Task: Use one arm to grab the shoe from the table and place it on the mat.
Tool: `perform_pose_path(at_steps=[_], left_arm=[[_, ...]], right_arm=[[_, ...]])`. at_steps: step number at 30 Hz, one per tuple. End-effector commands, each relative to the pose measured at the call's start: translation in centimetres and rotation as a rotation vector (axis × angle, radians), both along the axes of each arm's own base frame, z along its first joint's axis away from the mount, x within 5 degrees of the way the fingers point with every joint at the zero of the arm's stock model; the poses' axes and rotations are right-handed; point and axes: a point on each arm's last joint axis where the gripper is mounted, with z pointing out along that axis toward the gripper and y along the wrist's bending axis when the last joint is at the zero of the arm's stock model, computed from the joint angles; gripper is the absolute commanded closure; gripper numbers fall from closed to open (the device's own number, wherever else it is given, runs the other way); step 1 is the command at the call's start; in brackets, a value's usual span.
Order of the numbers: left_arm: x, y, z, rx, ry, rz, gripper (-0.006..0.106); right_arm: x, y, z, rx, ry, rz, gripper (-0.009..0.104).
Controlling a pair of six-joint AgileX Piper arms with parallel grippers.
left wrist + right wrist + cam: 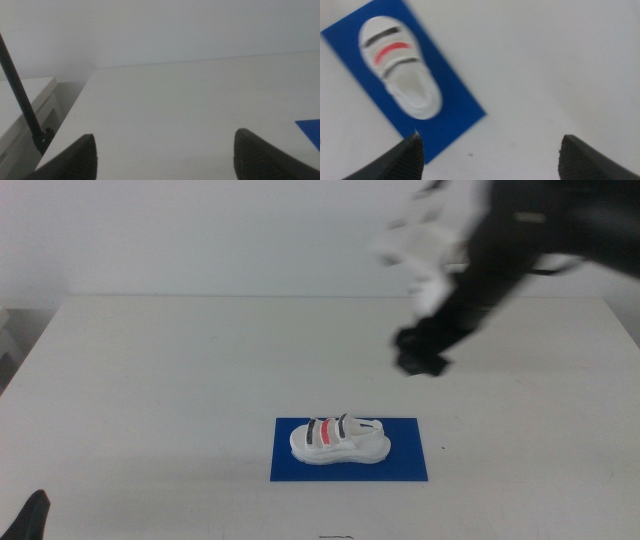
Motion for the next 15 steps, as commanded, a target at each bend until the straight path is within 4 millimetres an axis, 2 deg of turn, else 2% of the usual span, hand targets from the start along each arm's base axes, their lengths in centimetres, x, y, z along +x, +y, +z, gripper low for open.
perform_pose_path(at_steps=[1, 5, 9, 12, 15], left_arm=[[-0.1, 0.0, 1.0, -0.024, -0.105, -0.002, 0.007], [-0.1, 0.0, 1.0, -0.024, -0.105, -0.002, 0.007], [-0.1, 0.0, 1.0, -0.024, -0.105, -0.002, 0.007], [-0.1, 0.0, 1.0, -0.024, -0.105, -0.002, 0.007], [-0.1, 0.0, 1.0, -0.024, -0.105, -0.002, 0.007]], right_arm=[[-1.8, -3.7, 3.6, 0.156, -0.189, -0.094, 0.011], [-5.1, -9.1, 3.6, 0.368, -0.348, -0.315, 0.014], [-8.5, -13.8, 2.0, 0.472, -0.425, -0.528, 0.014], [-11.1, -16.3, 1.0, 0.522, -0.503, -0.627, 0.014], [-13.7, -17.6, -0.1, 0.564, -0.589, -0.658, 0.014]])
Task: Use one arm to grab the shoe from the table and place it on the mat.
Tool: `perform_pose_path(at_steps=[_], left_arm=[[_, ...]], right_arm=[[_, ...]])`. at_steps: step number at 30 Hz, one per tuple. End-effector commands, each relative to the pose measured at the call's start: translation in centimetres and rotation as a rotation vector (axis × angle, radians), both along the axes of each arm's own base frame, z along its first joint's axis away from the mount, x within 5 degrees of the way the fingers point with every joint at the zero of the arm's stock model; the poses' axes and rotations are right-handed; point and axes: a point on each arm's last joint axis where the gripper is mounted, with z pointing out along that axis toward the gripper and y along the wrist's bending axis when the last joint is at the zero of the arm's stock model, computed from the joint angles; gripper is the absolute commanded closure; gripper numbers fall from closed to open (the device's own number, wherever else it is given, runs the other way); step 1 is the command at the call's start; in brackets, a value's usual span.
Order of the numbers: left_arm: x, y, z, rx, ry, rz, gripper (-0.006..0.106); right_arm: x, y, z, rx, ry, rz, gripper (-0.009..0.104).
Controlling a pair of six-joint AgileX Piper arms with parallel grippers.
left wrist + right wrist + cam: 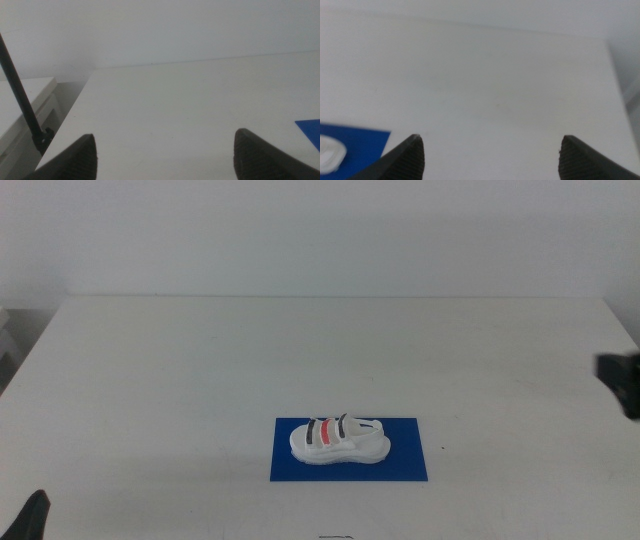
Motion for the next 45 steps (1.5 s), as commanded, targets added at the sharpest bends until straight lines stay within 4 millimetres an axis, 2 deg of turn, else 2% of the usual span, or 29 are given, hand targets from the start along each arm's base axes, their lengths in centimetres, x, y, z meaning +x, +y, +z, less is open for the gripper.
perform_pose_path(at_steps=[1, 5, 9, 21, 27, 31, 39, 45], left_arm=[[-0.1, 0.0, 1.0, -0.024, -0.105, -0.002, 0.007], [-0.1, 0.0, 1.0, -0.024, -0.105, -0.002, 0.007], [-0.1, 0.0, 1.0, -0.024, -0.105, -0.002, 0.007], [-0.1, 0.0, 1.0, -0.024, -0.105, -0.002, 0.007], [-0.1, 0.0, 1.0, -0.024, -0.105, -0.002, 0.007], [-0.1, 0.0, 1.0, -0.024, -0.105, -0.002, 0.007], [-0.1, 0.0, 1.0, -0.024, -0.105, -0.002, 0.007], [-0.1, 0.0, 1.0, -0.024, -0.105, -0.002, 0.007]], right_arm=[[-1.8, -0.9, 0.8, 0.026, -0.194, -0.024, 0.014], [-4.9, -1.6, -0.4, 0.024, -0.324, -0.034, 0.014], [-7.2, -1.8, -1.9, 0.052, -0.341, -0.047, 0.014], [-12.1, -2.2, -6.3, 0.070, -0.475, -0.043, 0.014], [-13.3, -2.3, -8.3, 0.075, -0.529, -0.043, 0.014], [-13.7, -2.3, -8.9, 0.079, -0.560, -0.042, 0.015], [-13.6, -2.4, -10.3, 0.070, -0.513, -0.045, 0.015], [-13.6, -2.4, -10.5, 0.067, -0.497, -0.047, 0.015]])
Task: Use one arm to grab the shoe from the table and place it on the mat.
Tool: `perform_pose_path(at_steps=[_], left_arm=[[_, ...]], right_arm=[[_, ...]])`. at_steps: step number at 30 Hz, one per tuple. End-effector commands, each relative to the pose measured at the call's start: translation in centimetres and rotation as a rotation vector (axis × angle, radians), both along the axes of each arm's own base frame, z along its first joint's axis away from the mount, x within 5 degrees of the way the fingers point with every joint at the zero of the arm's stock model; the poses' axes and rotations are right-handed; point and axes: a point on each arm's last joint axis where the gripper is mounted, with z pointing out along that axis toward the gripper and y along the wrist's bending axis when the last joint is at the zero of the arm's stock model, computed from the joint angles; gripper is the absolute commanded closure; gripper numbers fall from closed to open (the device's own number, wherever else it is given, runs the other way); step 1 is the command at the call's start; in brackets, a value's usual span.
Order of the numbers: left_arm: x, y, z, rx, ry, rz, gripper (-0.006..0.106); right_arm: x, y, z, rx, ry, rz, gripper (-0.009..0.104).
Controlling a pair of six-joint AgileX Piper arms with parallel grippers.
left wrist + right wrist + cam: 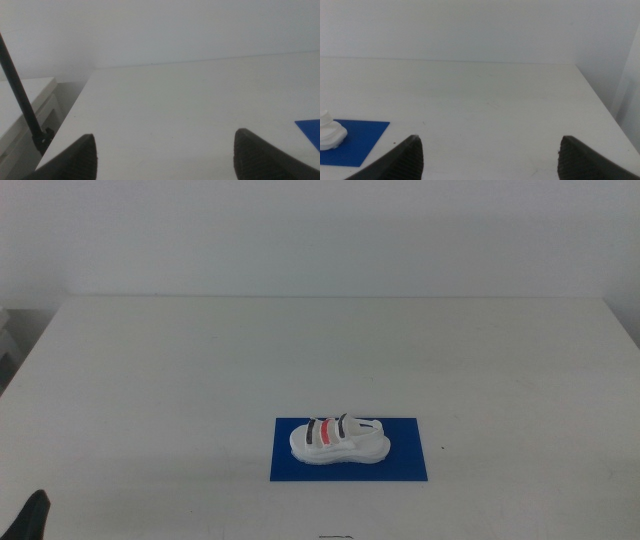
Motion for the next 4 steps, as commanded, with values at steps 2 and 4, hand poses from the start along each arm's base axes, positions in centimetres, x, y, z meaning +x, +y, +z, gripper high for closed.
perform_pose_path(at_steps=[2, 4], left_arm=[[-0.11, -0.02, 0.97, -0.024, -0.105, -0.002, 0.007], [-0.11, -0.02, 0.97, -0.024, -0.105, -0.002, 0.007]], right_arm=[[-0.17, 0.01, 1.31, -0.009, -0.106, 0.003, 0.015], [-0.17, 0.01, 1.31, -0.010, -0.106, 0.003, 0.015]])
